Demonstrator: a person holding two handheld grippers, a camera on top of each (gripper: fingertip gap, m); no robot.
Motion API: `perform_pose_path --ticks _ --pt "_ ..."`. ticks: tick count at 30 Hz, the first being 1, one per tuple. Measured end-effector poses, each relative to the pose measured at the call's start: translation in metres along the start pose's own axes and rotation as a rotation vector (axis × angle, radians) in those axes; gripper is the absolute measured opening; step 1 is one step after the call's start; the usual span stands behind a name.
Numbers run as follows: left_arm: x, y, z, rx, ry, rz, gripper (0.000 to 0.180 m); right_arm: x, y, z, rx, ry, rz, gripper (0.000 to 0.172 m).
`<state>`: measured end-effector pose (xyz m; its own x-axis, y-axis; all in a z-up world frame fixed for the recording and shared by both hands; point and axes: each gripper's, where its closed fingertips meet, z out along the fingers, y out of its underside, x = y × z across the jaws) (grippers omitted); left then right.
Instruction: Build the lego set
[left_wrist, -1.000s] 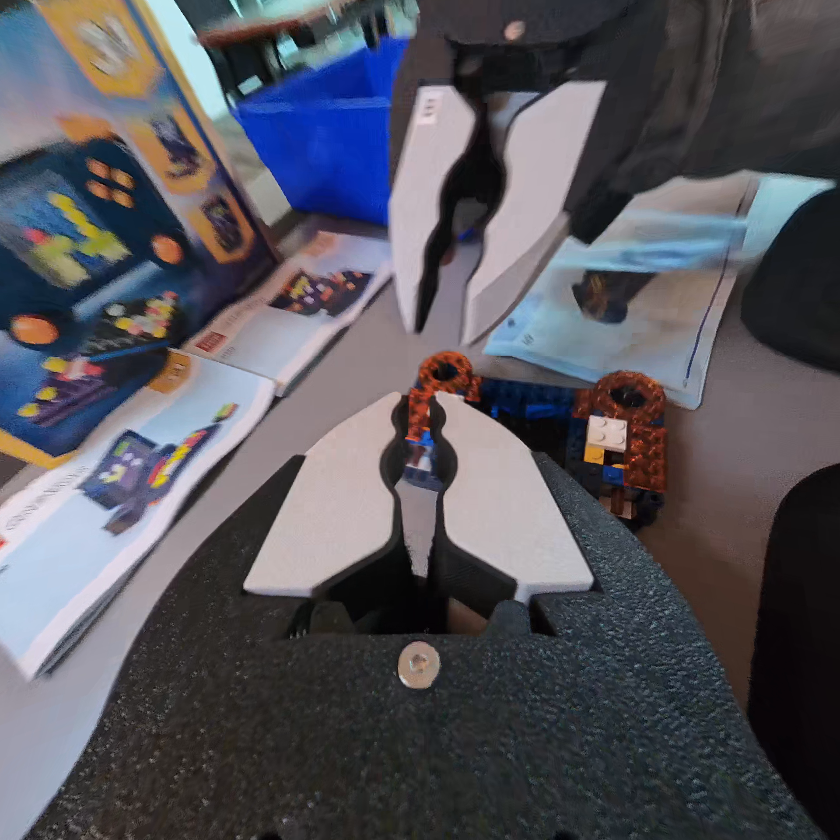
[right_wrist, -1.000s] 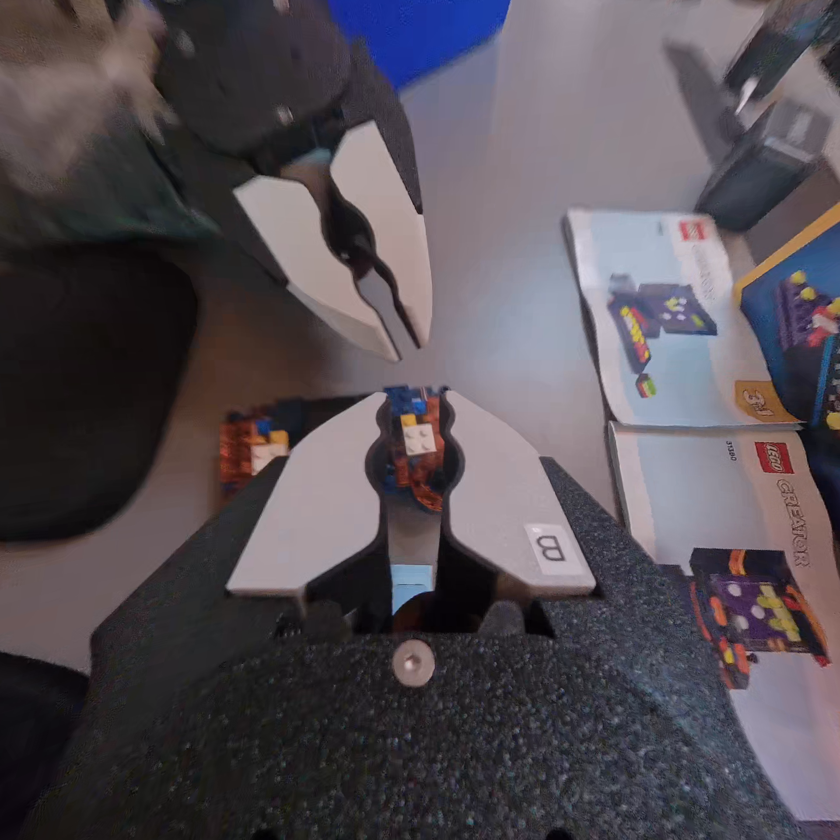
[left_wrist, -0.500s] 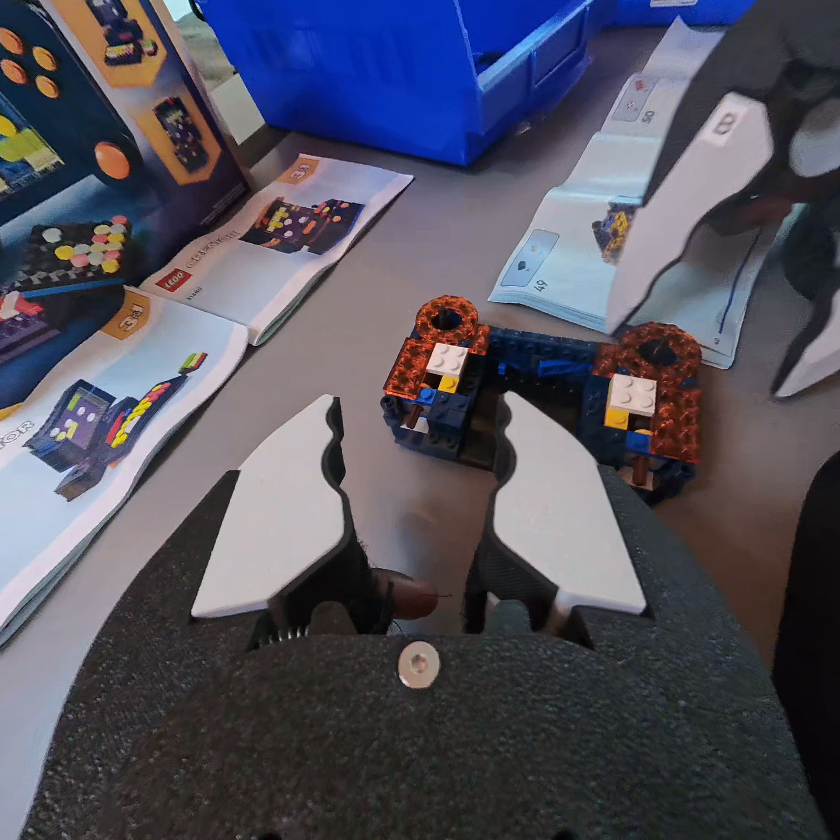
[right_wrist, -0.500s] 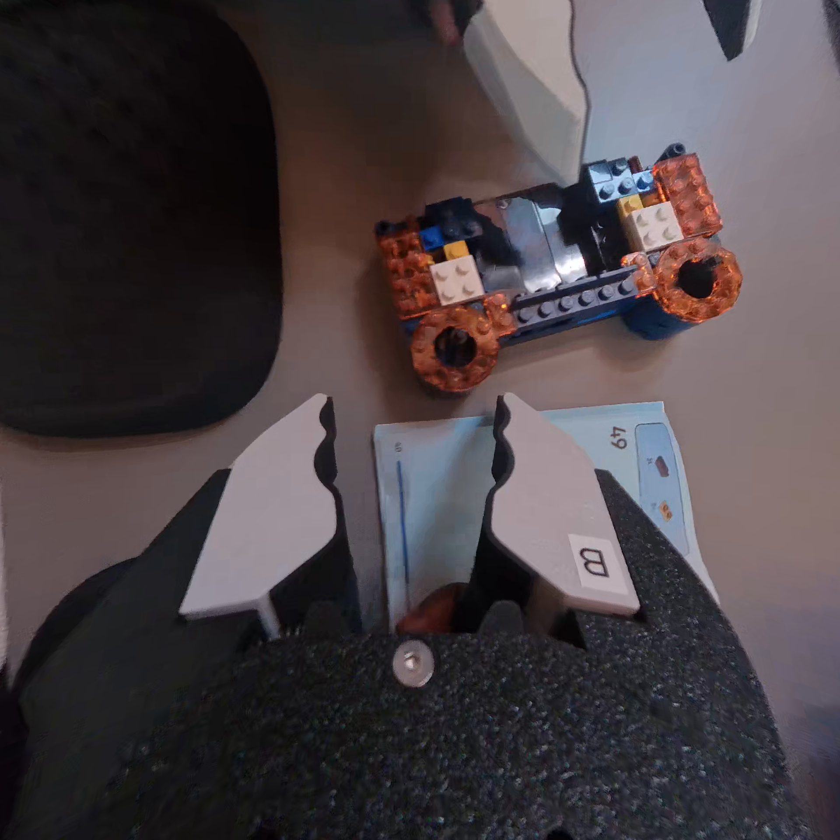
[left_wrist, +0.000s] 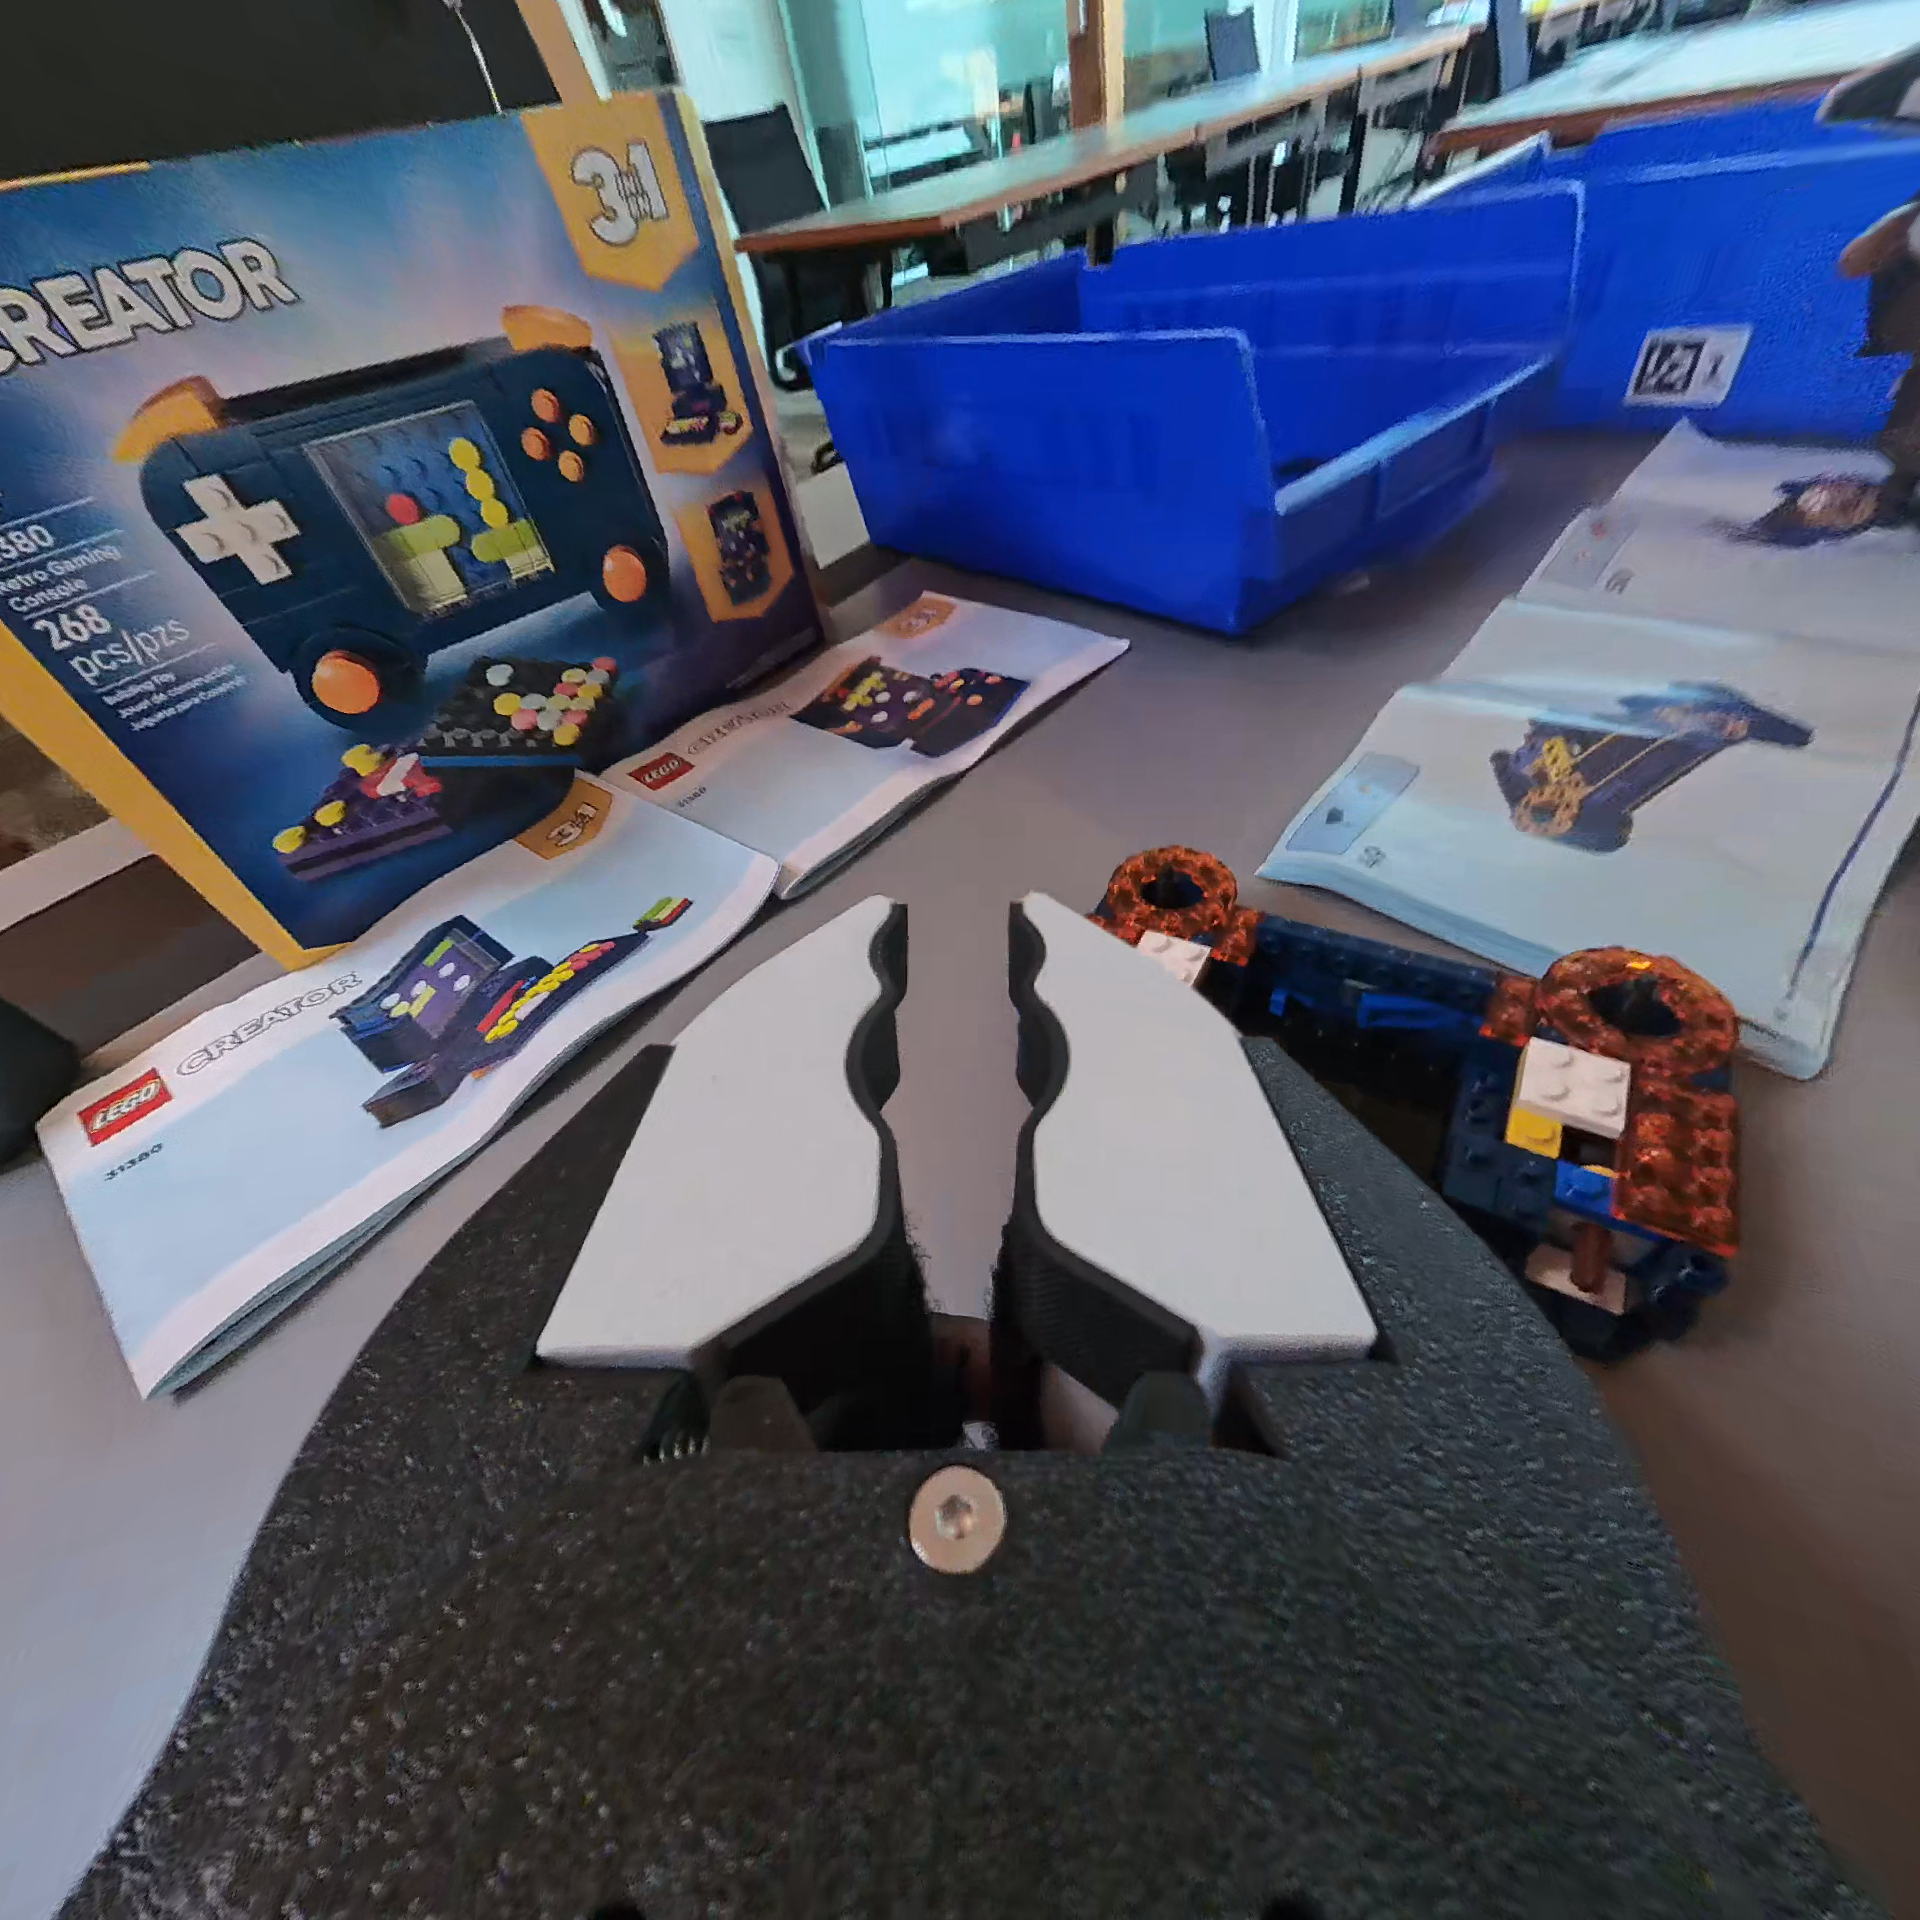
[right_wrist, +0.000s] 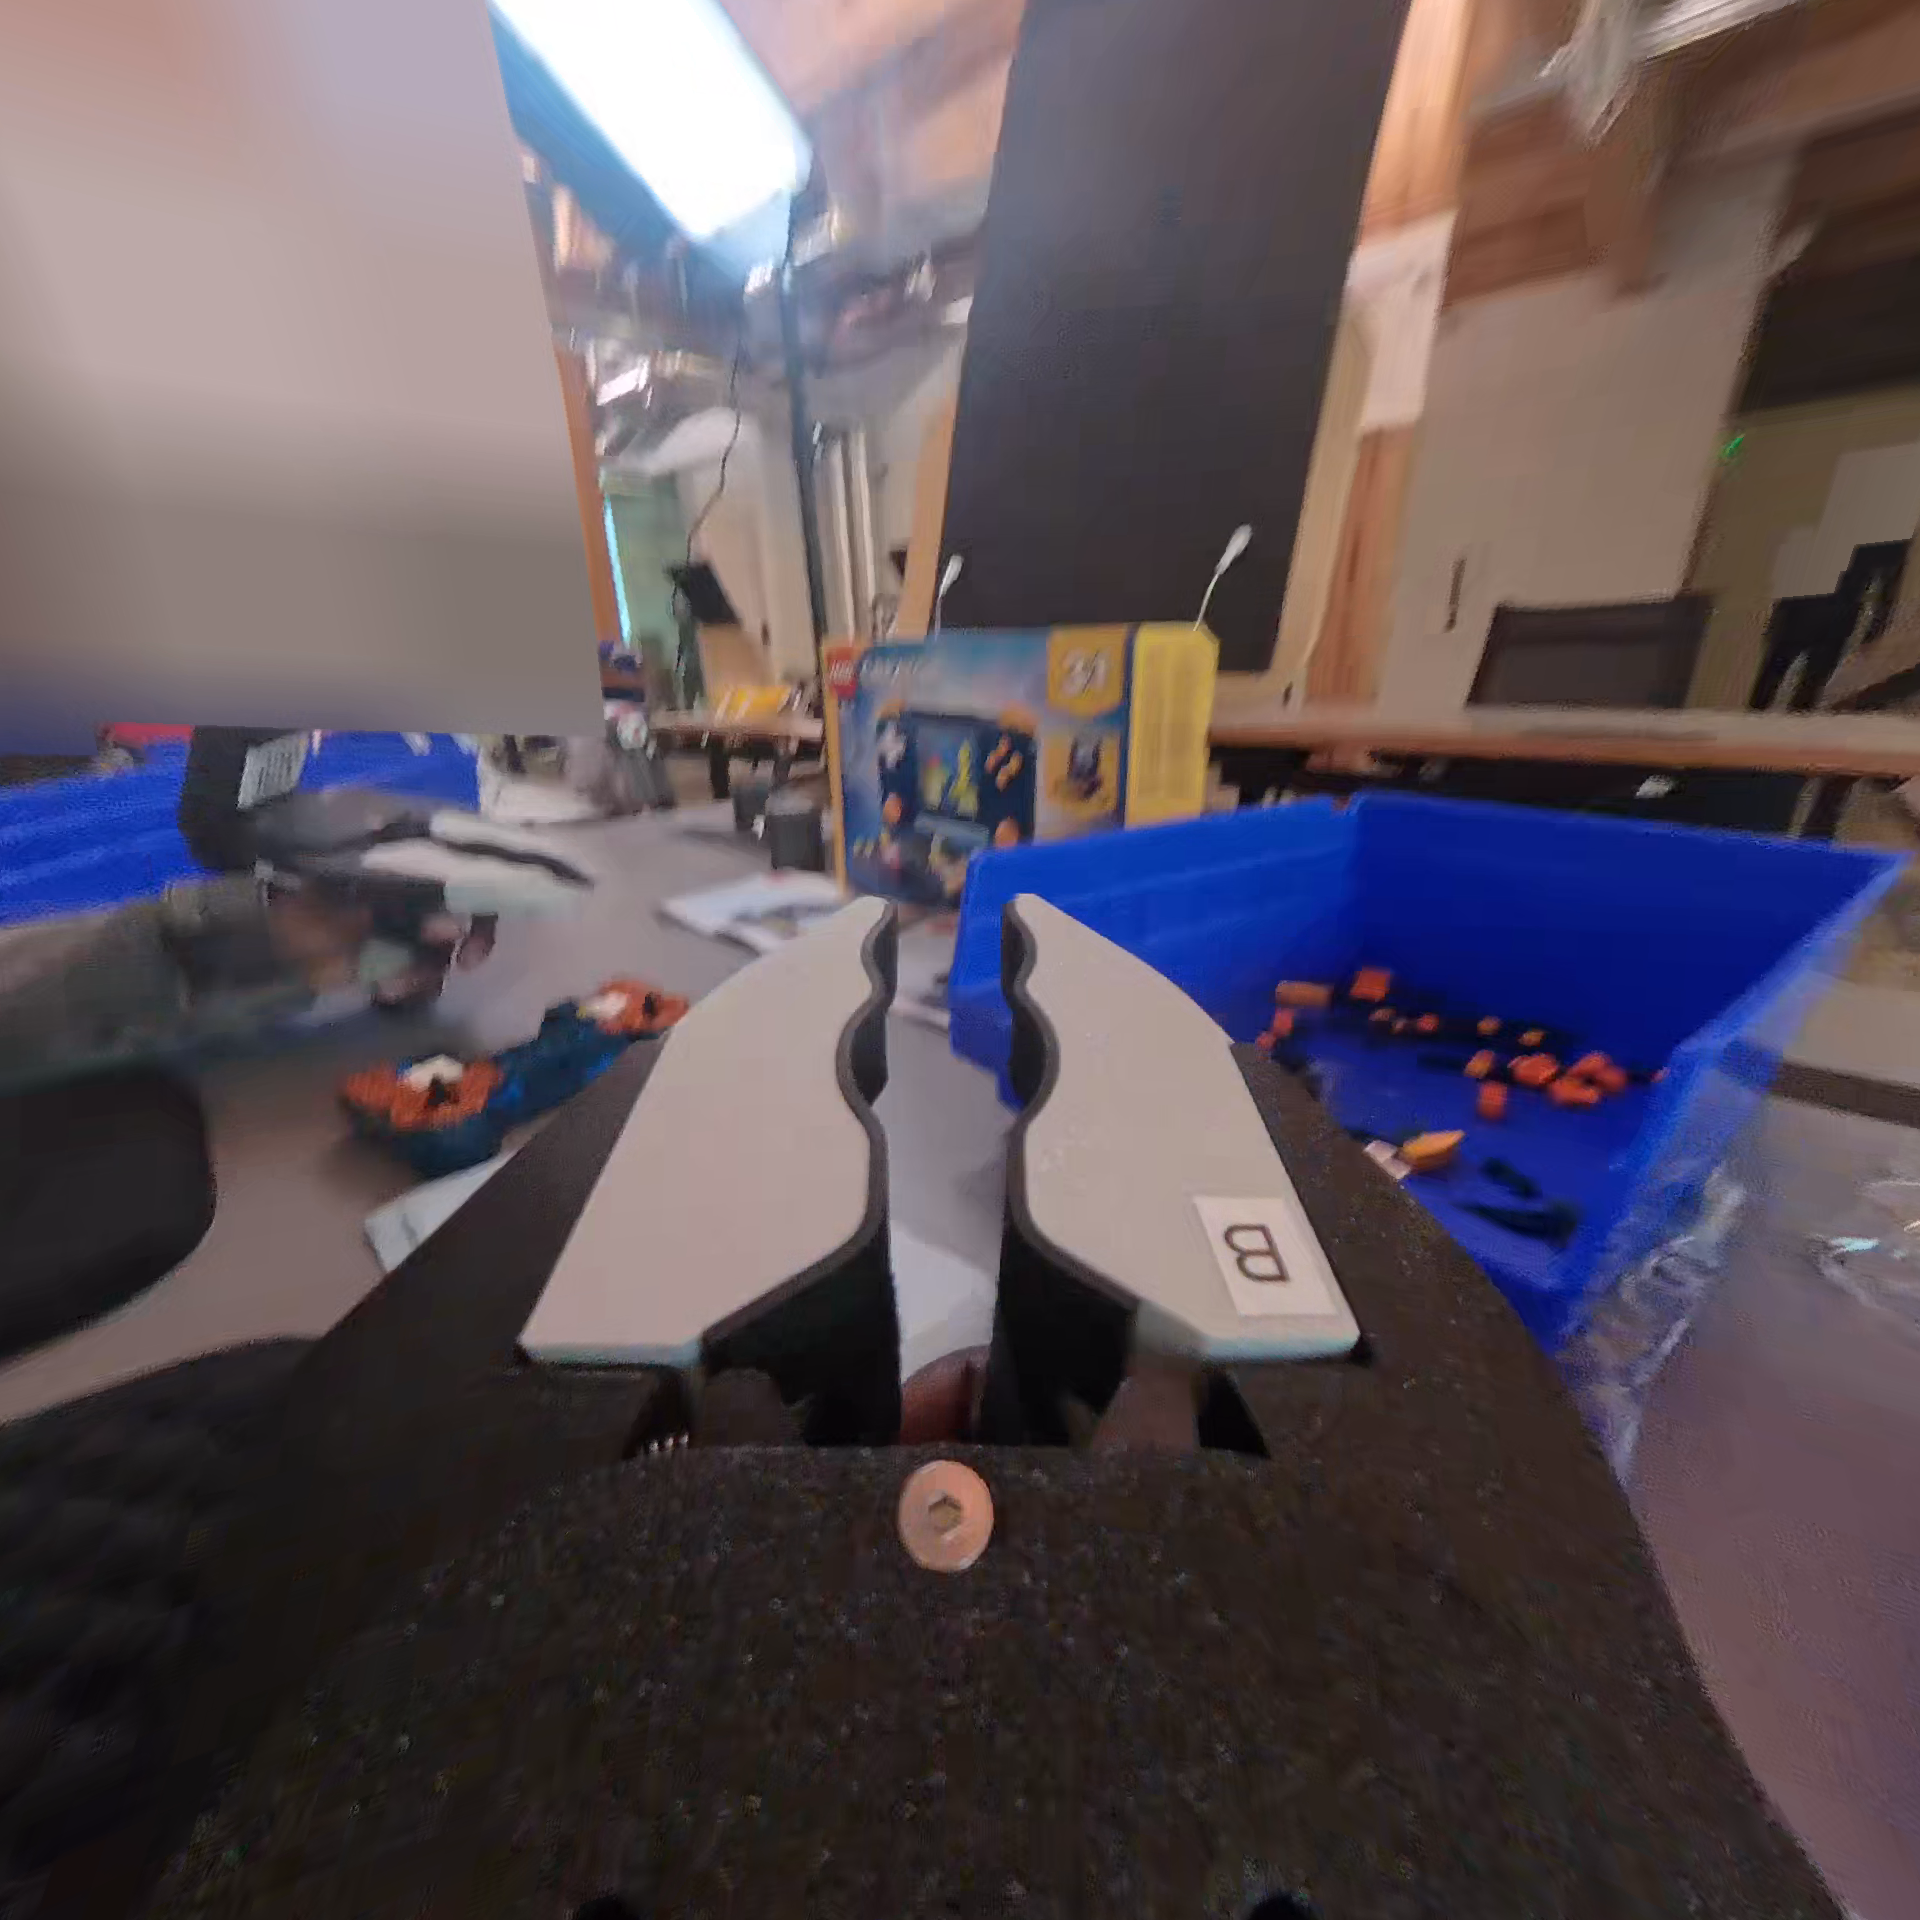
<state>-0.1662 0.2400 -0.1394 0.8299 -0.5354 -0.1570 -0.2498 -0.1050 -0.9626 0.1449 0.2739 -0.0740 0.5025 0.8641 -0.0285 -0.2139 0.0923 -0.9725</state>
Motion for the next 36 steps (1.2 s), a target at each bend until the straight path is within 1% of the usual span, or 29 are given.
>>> perform_pose_path --ticks 2,4,6,8,10,11,14,19,22,25,30,32,36 --pt "-0.002 -0.002 -0.002 0.021 0.018 -0.044 0.018 0.011 -0.017 -0.007 0.103 0.069 -0.014 0.018" --pt "-0.005 -0.003 -0.003 0.034 0.023 -0.085 0.022 0.022 -0.023 -0.013 0.152 0.130 0.007 0.021" --pt "-0.003 -0.004 -0.004 0.044 0.050 -0.099 0.023 0.032 -0.028 -0.018 0.185 0.184 0.024 0.032" --pt "-0.001 -0.005 -0.004 0.047 0.070 -0.093 0.023 0.042 -0.037 -0.027 0.236 0.268 -0.003 0.044" --pt "0.000 -0.004 -0.003 0.040 0.073 -0.092 0.023 0.060 -0.048 -0.042 0.301 0.423 -0.044 0.067" --pt "0.000 -0.004 -0.003 0.035 0.074 -0.094 0.023 0.065 -0.053 -0.051 0.331 0.482 -0.074 0.072" --pt "0.000 -0.002 -0.001 0.021 0.079 -0.100 0.025 0.066 -0.063 -0.063 0.390 0.543 -0.134 0.073" --pt "0.000 -0.001 0.000 0.010 0.081 -0.098 0.026 0.064 -0.054 -0.051 0.340 0.491 -0.097 0.068" --pt "0.005 0.001 0.001 -0.006 0.099 -0.078 0.027 0.064 -0.054 -0.052 0.341 0.495 -0.100 0.063" --pt "0.007 0.003 0.003 -0.027 0.107 -0.059 0.028 0.068 -0.053 -0.056 0.345 0.511 -0.074 0.056" --pt "0.012 0.007 0.005 -0.057 0.120 -0.032 0.029 0.072 -0.044 -0.052 0.296 0.498 -0.007 0.043" --pt "0.014 0.008 0.006 -0.070 0.126 -0.018 0.029 0.069 -0.032 -0.043 0.218 0.436 0.048 0.038" --pt "0.018 0.012 0.008 -0.099 0.133 0.021 0.030 0.057 0.004 -0.022 -0.067 0.318 0.132 0.050"
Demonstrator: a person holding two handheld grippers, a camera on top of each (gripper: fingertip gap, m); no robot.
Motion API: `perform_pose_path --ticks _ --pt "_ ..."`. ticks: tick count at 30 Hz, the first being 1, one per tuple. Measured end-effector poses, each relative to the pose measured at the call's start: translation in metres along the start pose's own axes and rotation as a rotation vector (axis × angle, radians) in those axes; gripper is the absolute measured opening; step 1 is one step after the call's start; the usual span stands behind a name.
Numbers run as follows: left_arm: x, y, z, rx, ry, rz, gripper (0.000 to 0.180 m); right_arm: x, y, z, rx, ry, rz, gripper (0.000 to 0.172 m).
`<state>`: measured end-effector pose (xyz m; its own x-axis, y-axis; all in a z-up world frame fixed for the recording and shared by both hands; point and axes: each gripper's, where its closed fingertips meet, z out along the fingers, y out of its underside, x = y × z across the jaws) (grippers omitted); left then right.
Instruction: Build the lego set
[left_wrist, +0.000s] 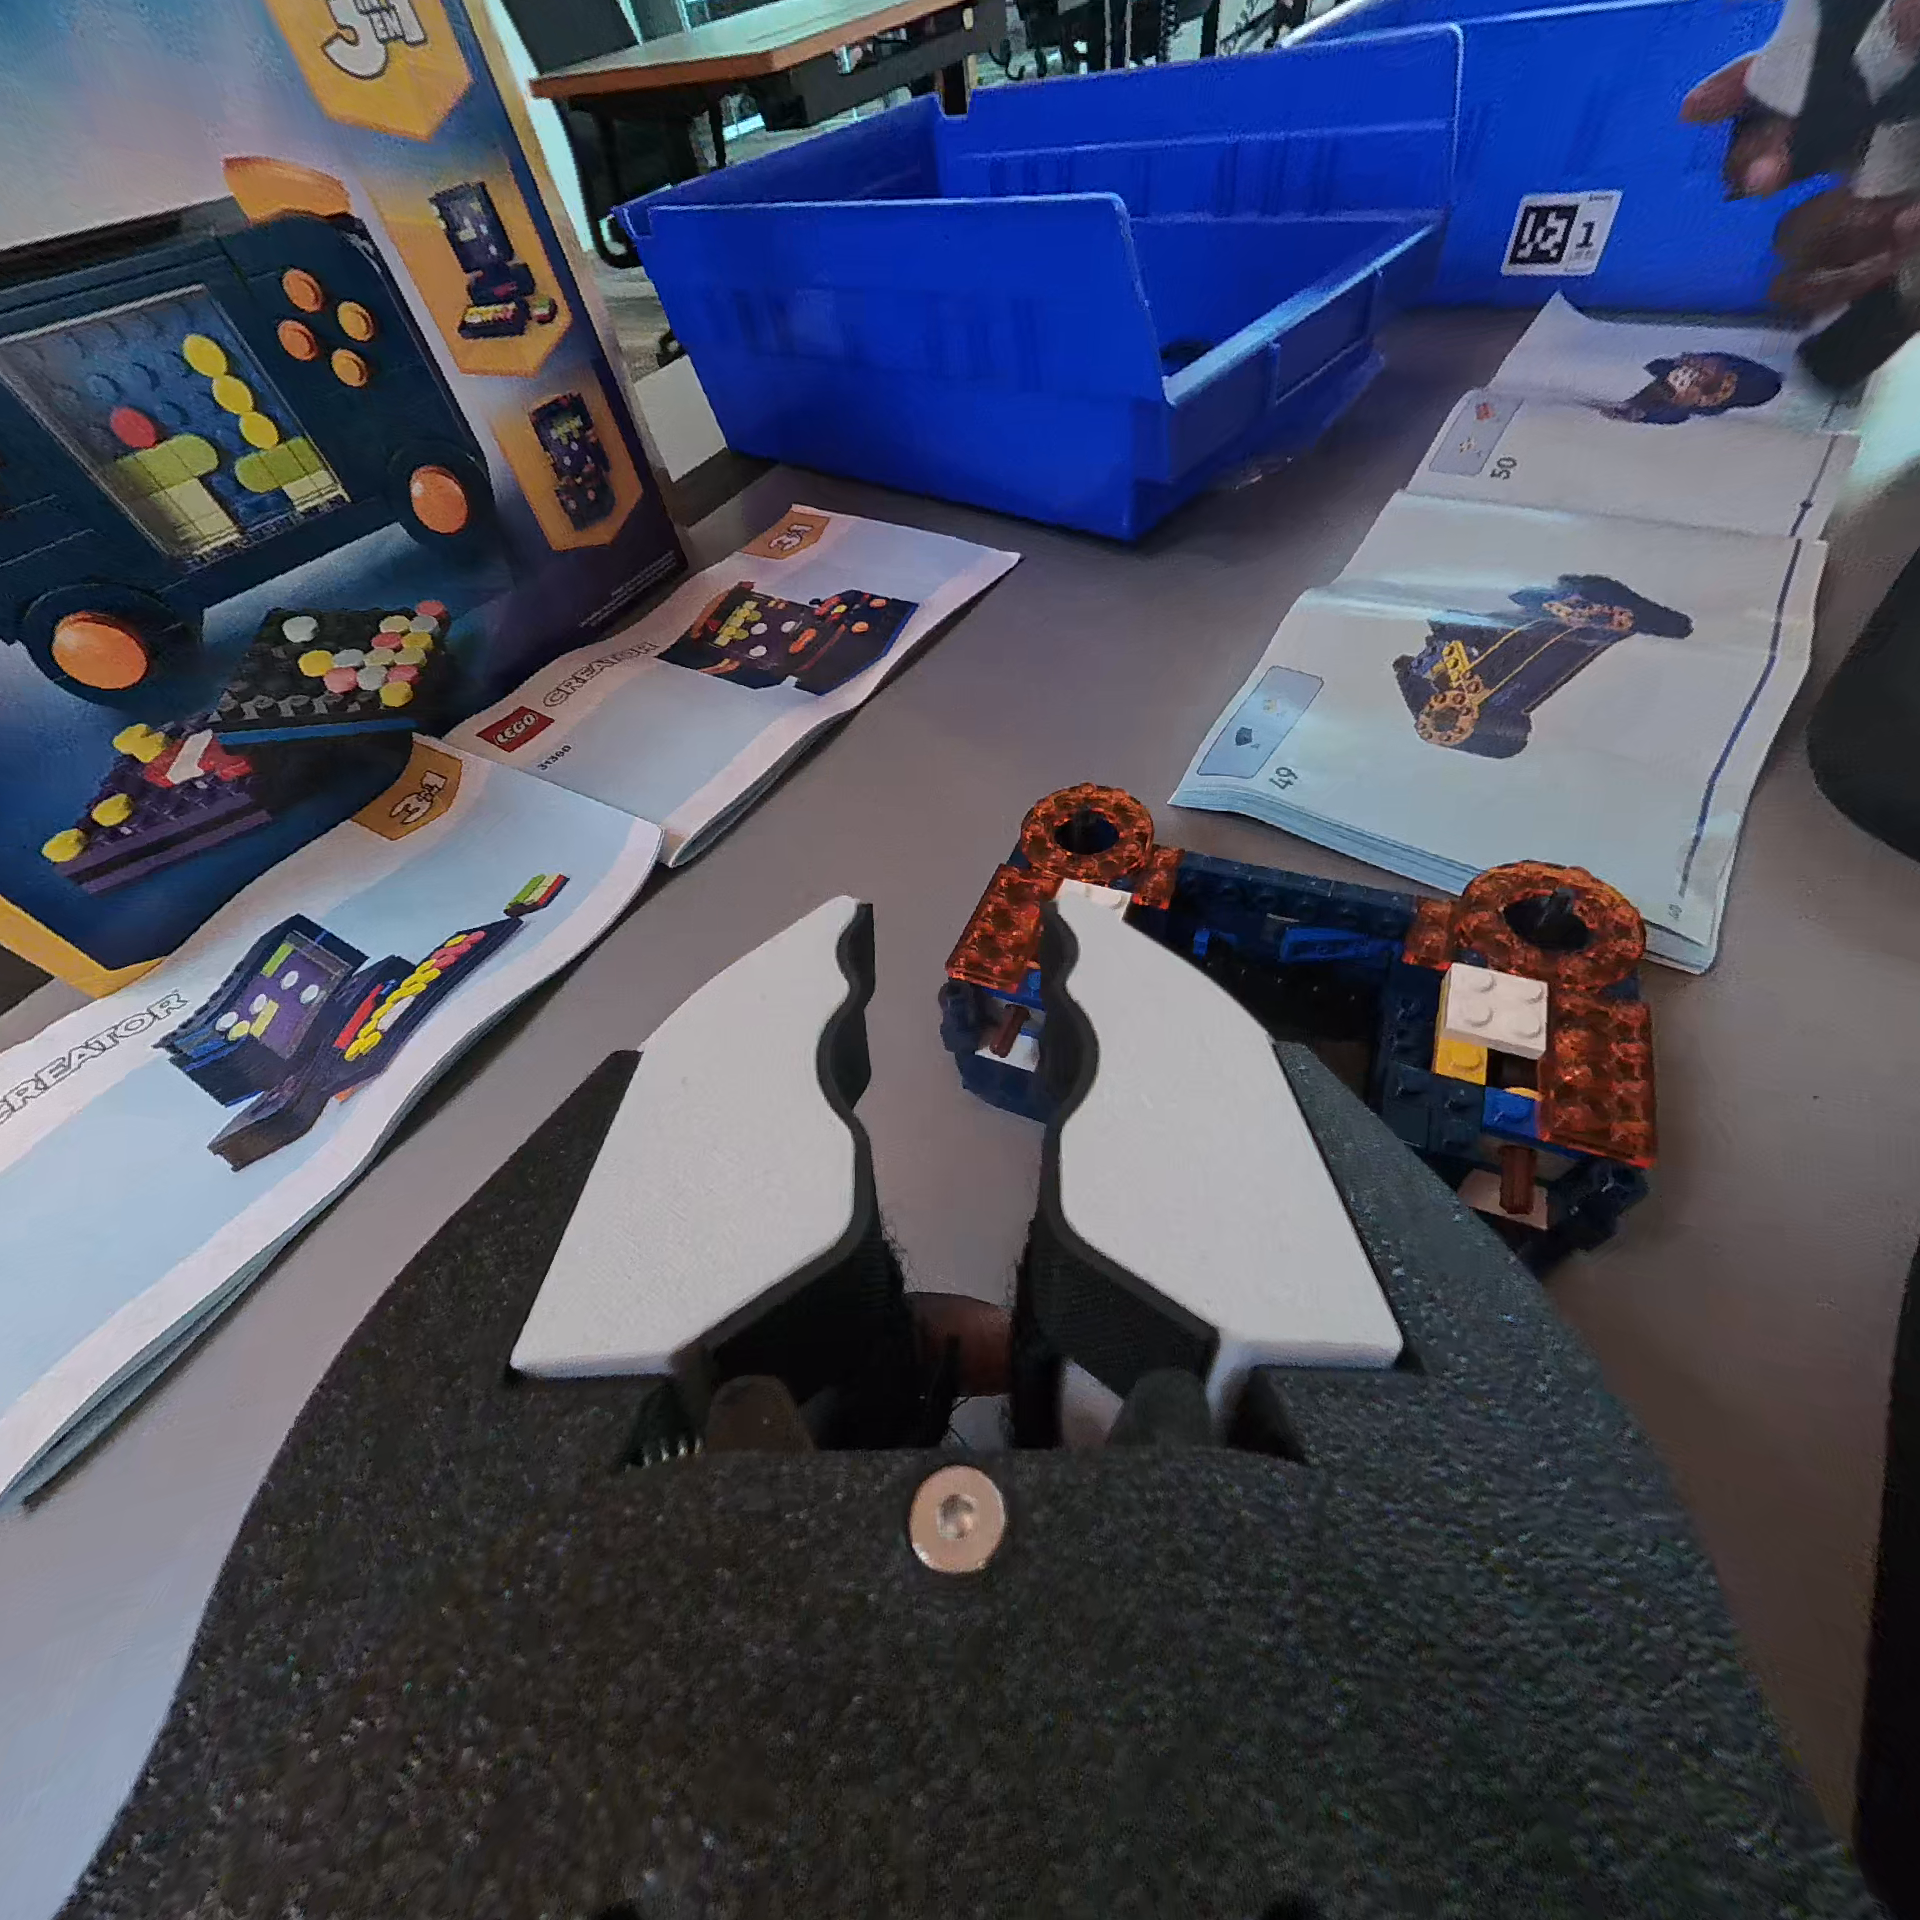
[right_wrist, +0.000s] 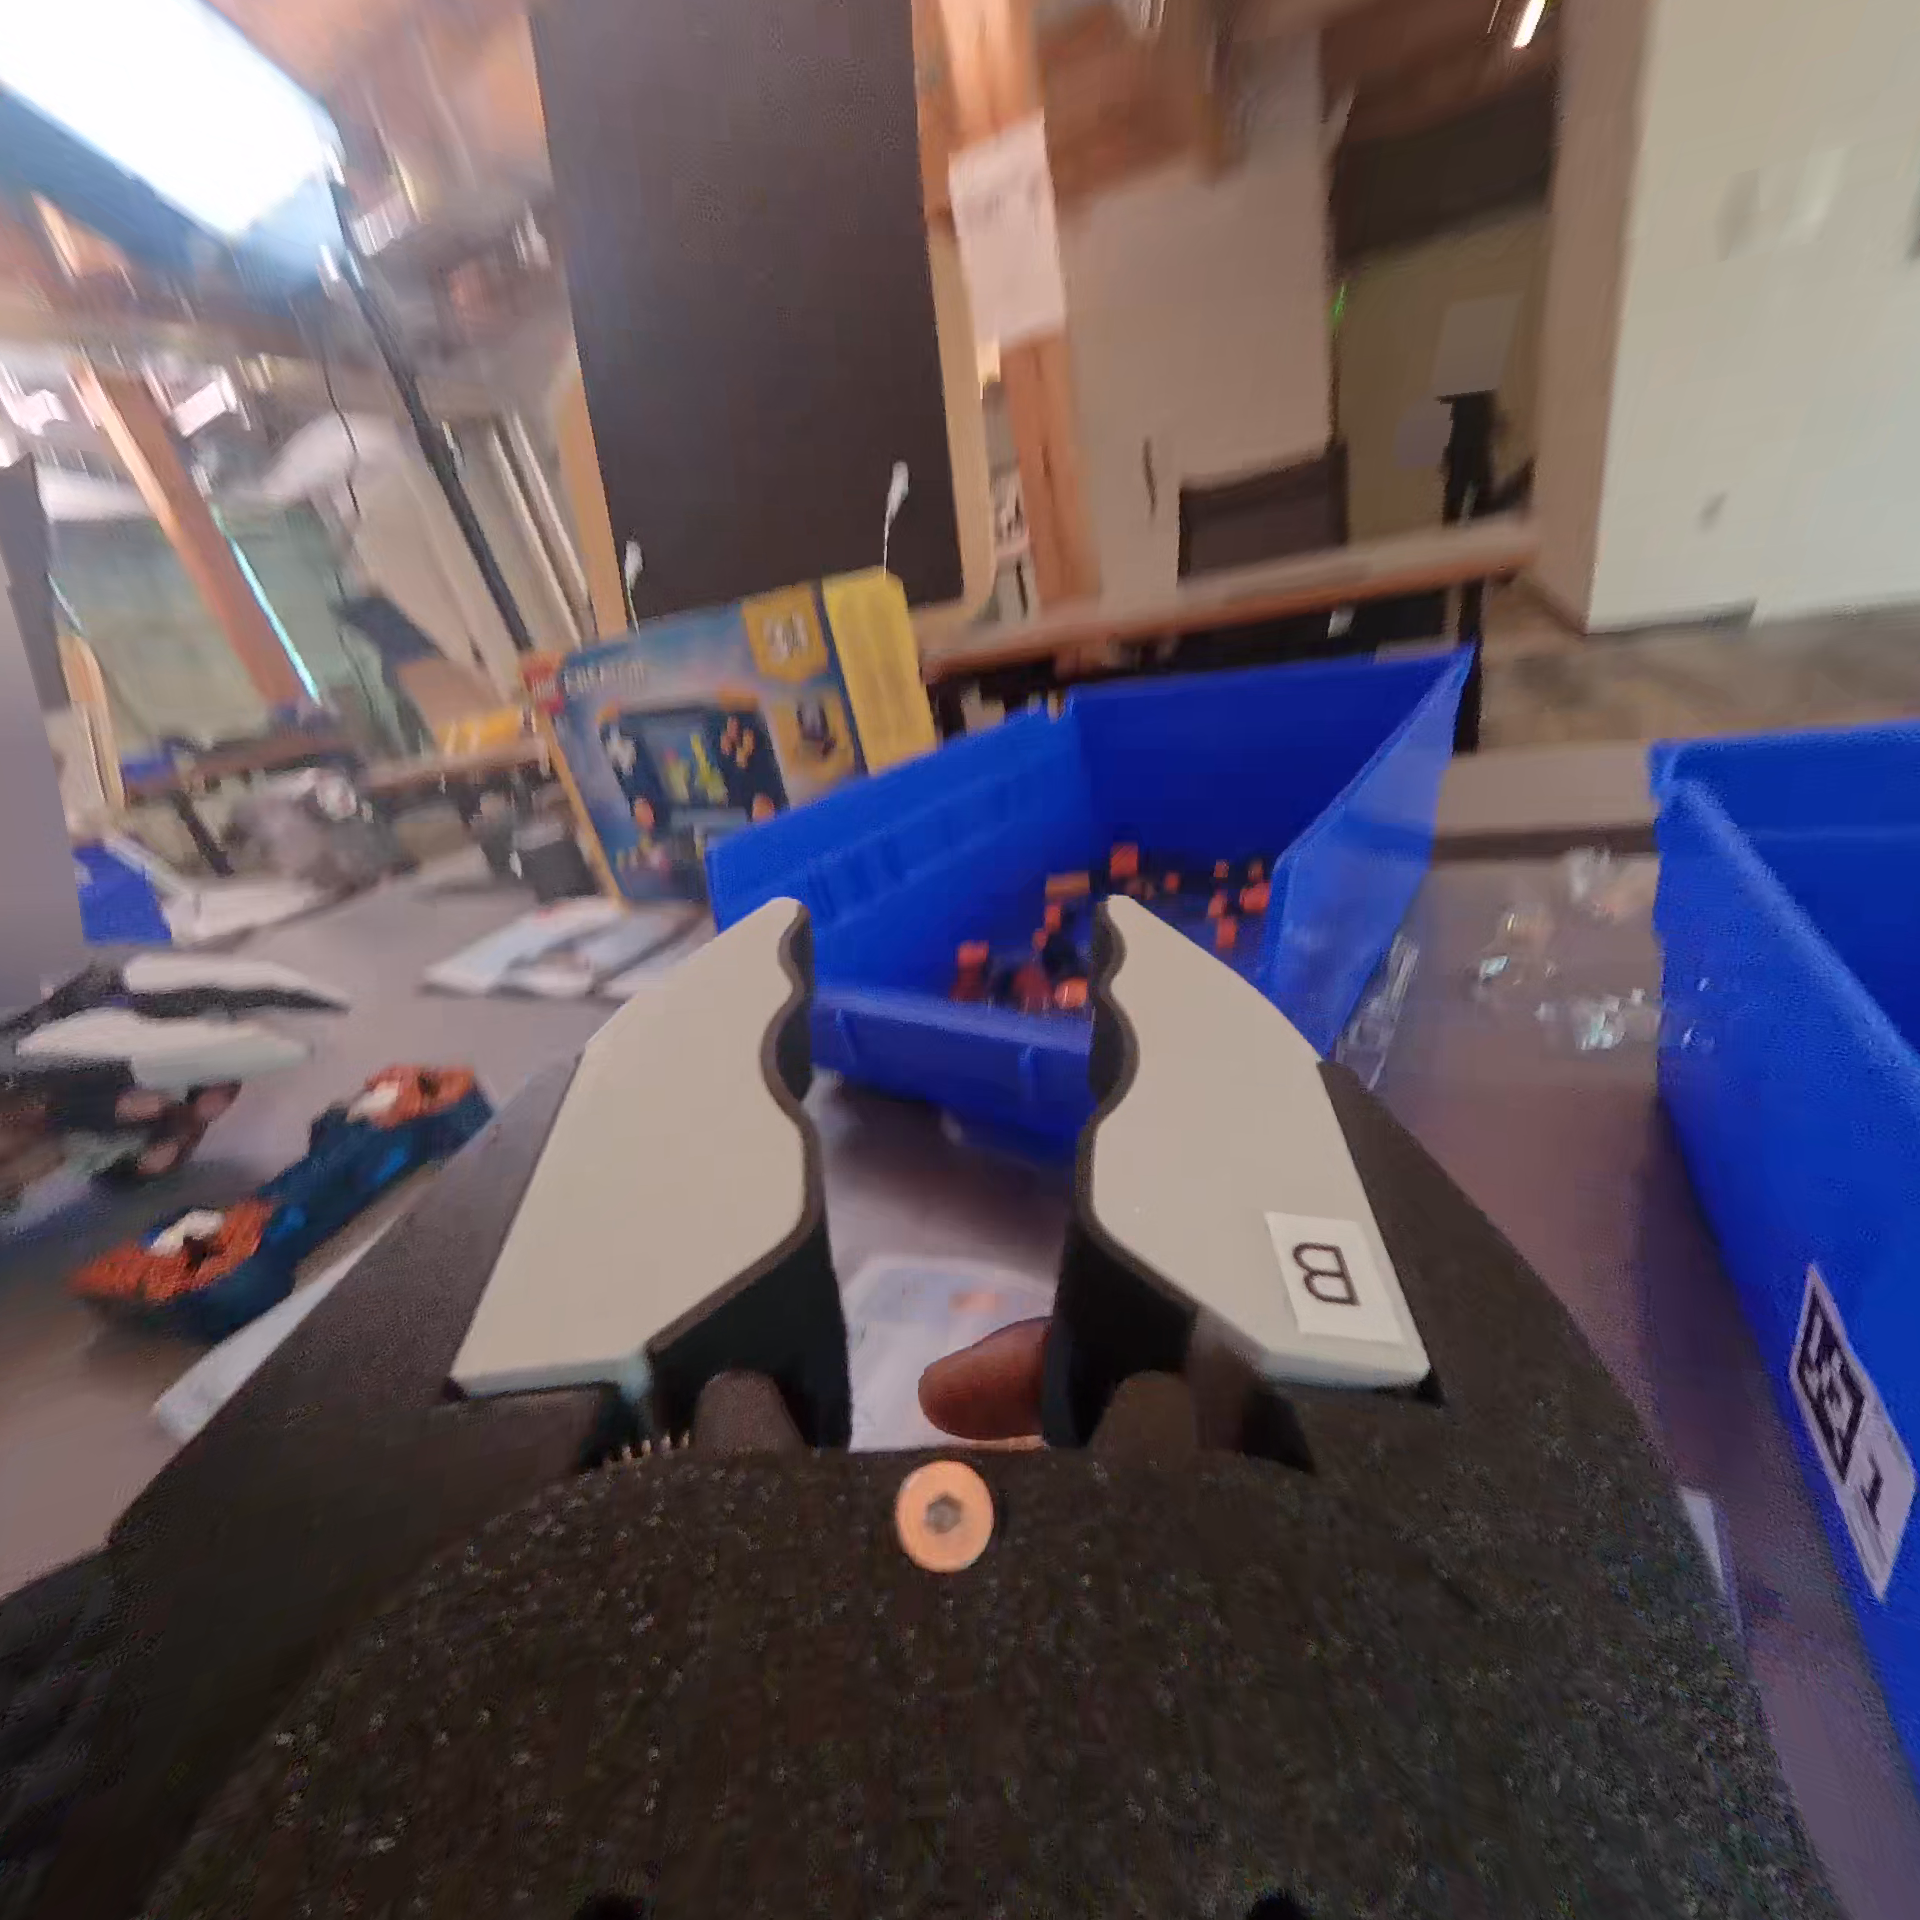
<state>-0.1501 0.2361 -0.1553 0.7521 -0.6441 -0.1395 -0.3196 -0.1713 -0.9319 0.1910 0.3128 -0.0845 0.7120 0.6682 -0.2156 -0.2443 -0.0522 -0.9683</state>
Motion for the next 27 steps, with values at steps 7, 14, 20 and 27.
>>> perform_pose_path --ticks 7,14,20,27 --pt "0.004 0.002 0.001 -0.019 -0.001 0.044 0.030 0.015 0.083 -0.059 -0.789 0.191 -0.179 0.084" --pt "0.006 0.005 0.003 -0.040 -0.005 0.082 0.030 0.038 0.113 -0.098 -0.970 0.381 -0.113 0.080" --pt "0.004 0.005 0.002 -0.033 -0.019 0.080 0.030 0.028 0.113 -0.093 -0.991 0.327 -0.146 0.052" --pt "-0.010 -0.005 -0.009 0.064 -0.087 0.050 0.028 0.021 0.111 -0.089 -0.957 0.274 -0.268 0.000"
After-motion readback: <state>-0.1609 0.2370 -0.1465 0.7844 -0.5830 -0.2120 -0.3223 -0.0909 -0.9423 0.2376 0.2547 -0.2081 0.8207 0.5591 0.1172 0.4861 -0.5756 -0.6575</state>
